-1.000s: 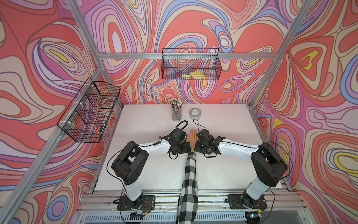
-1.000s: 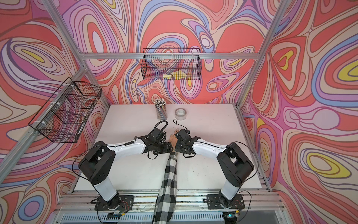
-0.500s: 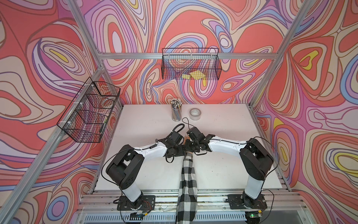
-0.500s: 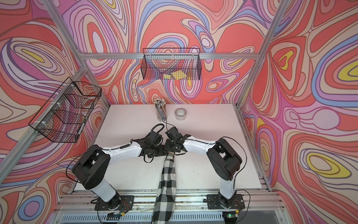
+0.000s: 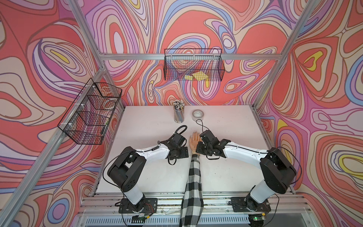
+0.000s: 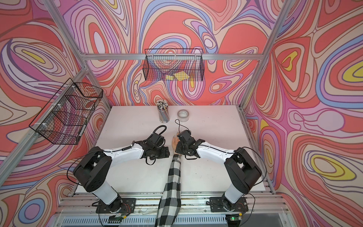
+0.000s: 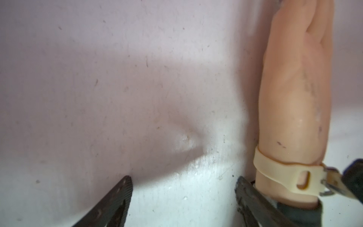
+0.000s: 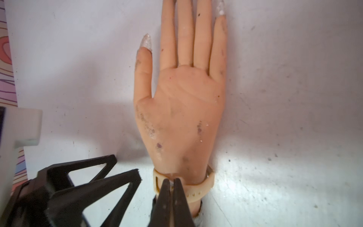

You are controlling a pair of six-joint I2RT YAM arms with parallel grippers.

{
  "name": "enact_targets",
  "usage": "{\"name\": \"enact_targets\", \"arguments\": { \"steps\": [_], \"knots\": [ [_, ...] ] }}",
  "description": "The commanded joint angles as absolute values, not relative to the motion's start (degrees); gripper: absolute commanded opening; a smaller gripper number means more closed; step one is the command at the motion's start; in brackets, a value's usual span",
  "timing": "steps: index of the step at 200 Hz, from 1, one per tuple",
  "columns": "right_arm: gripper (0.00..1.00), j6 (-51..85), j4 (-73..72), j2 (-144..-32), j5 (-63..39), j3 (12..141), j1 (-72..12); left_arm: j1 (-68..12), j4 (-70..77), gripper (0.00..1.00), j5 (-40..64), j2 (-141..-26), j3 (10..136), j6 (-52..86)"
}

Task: Take off the watch
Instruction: Untie the watch from the hand.

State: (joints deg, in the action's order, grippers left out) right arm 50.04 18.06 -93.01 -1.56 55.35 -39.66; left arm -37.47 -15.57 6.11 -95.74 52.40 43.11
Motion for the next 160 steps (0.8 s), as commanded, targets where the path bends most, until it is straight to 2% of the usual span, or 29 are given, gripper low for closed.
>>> {"name": "enact_targets", "arguments": {
  "steps": [1,103,160],
  "knots": [
    [0.00,51.2,19.0,-92.5,1.2,52.8,-39.6,-37.8,-19.3,0.84,7.5,-97.6,52.4,43.5],
    [0.00,49.9,18.6,-88.3,0.7,53.0,-39.6,-37.8,-21.3,0.84,7.2,-96.8,55.5,41.8],
    [0.00,46.0,24.7,-87.0,5.4,55.0,-39.2,-37.8,-21.7,0.84,7.9,-96.3,57.0,41.4]
  ]
}}
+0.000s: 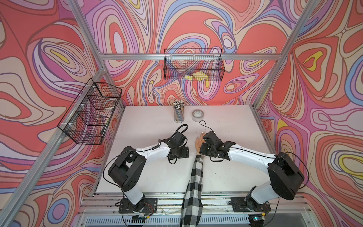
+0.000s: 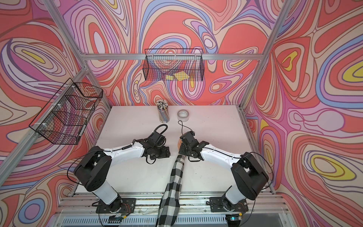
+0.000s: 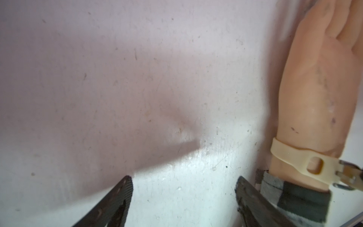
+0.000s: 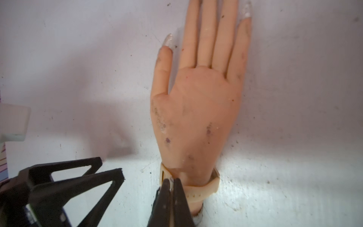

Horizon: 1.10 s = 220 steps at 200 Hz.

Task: Take off the watch
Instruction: Untie the watch from the hand.

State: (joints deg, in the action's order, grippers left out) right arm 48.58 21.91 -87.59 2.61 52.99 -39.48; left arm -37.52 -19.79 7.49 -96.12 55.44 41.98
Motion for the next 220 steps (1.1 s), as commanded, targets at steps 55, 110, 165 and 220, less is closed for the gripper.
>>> {"name": "enact_targets", "arguments": {
  "steps": [55,110,165,220],
  "knots": [
    [0.00,46.3,21.3,-89.8,2.8,53.8,-39.2,-37.8,-21.6,0.84,9.6,-94.9,58.9,41.5],
    [0.00,45.2,17.7,-93.3,-5.1,60.0,-39.2,-37.8,-23.5,0.85,6.4,-93.2,58.9,40.5],
    [0.00,46.2,13.9,-99.3,-12.4,68.5,-40.0,-35.6,-25.4,0.86,2.6,-88.0,56.3,39.4],
    [0.00,46.5,12.7,-103.2,-11.5,67.4,-40.3,-33.9,-25.1,0.86,2.8,-85.8,55.4,39.1]
  ]
}}
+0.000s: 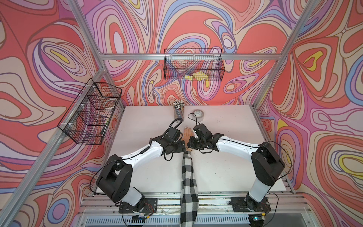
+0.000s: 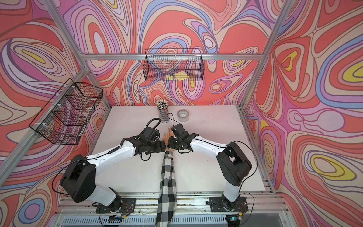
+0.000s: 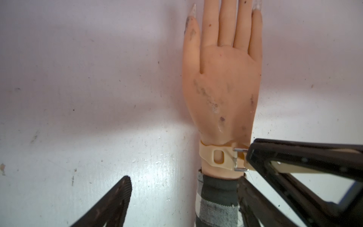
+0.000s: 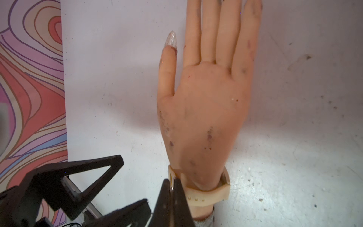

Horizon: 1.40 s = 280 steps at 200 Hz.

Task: Take off the watch
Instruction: Untie the watch from the hand.

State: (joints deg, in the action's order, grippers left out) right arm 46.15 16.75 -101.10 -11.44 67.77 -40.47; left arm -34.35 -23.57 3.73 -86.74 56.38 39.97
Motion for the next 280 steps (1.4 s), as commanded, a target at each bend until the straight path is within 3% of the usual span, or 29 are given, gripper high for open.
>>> {"name": "enact_targets", "arguments": {
  "steps": [1,91,280],
  "knots": [
    [0.00,46.5,12.6,-103.3,-11.5,67.4,-40.3,-33.9,-25.0,0.86,2.9,-85.8,55.4,39.1],
    [0.00,48.3,10.8,-102.0,-10.1,60.7,-40.3,-33.7,-20.5,0.86,7.0,-88.9,56.2,40.8],
    [0.00,47.8,16.8,-97.3,-4.5,60.6,-40.3,-34.0,-15.6,0.85,11.4,-93.9,57.5,42.4]
  ]
}}
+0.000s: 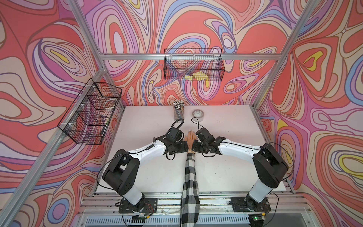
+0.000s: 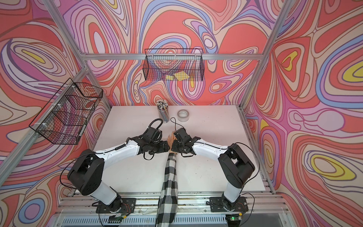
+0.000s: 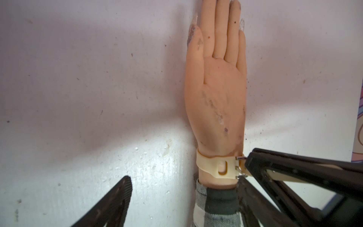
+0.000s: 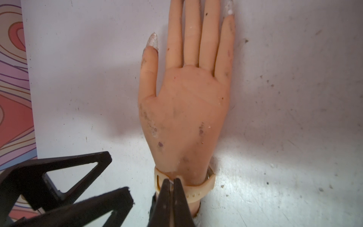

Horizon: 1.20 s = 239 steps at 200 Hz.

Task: Take off the watch
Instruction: Untie the watch from the hand.

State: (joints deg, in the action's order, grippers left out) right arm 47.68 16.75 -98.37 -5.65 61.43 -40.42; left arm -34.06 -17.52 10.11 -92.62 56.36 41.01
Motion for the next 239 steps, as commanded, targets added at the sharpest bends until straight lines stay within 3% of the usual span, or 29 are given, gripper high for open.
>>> {"name": "enact_targets", "arguments": {
  "steps": [1,182,224,239],
  "knots": [
    [0.00,47.8,16.8,-97.3,-4.5,60.6,-40.3,-34.0,-15.5,0.85,11.5,-93.9,57.5,42.4],
    [0.00,47.9,18.3,-97.7,-3.8,62.3,-40.3,-36.3,-12.3,0.84,11.2,-97.4,57.6,44.4],
    [0.07,47.6,20.1,-95.9,-2.6,63.9,-40.2,-36.2,-13.8,0.84,9.6,-97.0,57.2,43.9],
    [0.15,47.6,20.5,-94.6,-2.4,64.2,-40.0,-36.2,-13.8,0.84,9.5,-96.8,56.9,43.9]
  ]
}}
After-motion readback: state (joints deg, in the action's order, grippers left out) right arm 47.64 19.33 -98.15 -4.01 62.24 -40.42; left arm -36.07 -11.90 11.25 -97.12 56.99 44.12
